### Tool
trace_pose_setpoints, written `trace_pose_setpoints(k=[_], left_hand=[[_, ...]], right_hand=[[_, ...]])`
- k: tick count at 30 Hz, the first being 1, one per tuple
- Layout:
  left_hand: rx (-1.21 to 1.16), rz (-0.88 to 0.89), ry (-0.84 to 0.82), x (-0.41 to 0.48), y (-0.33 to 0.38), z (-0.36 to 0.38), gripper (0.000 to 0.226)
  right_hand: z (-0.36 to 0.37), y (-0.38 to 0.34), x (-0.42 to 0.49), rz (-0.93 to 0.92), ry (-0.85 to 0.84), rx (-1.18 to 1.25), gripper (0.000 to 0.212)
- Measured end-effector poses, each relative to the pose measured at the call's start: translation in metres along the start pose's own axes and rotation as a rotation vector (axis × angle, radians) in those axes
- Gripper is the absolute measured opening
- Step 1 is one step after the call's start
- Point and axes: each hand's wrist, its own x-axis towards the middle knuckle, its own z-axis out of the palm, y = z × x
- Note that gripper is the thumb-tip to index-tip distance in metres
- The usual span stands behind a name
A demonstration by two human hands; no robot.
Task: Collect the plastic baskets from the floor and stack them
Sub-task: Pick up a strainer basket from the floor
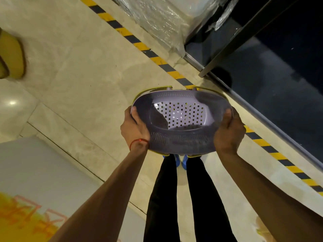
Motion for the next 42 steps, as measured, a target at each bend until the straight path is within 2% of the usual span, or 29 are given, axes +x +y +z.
trace_pose_setpoints(k=[13,20,24,26,30,33,36,42], left_hand=[[0.046,-0.038,-0.057,0.047,-0.023,0.059,0.052],[0.032,0.030,0.067,0.054,-0.048,0.087,0.050],[0.030,0.047,0.072,0.052,-0.053,0.087,0.051],[0.024,0.029,0.045,0.053,-0.051,0.085,0.050],[0.012,-0.016,-0.125,0.050,-0.044,0.072,0.045],[0.097,-0.012,-0.210,0.034,-0.032,0.053,0.054],[0.153,0.078,-0.207,0.001,-0.013,0.025,0.059],[0.301,0.273,-0.210,-0.068,0.006,-0.044,0.044]], right_hand=[[0.054,0.032,0.034,0.049,-0.017,0.010,0.045],[0.085,0.061,0.040,-0.022,0.107,0.010,0.040],[0.085,0.068,0.040,-0.032,0.098,0.005,0.041],[0.083,0.064,0.040,-0.004,0.066,0.014,0.042],[0.068,0.052,0.037,0.047,-0.036,-0.016,0.041],[0.044,0.040,0.023,0.078,-0.134,-0.080,0.045],[0.010,0.021,0.000,-0.029,-0.187,-0.154,0.042],[-0.059,-0.012,-0.034,-0.398,-0.322,-0.443,0.030]])
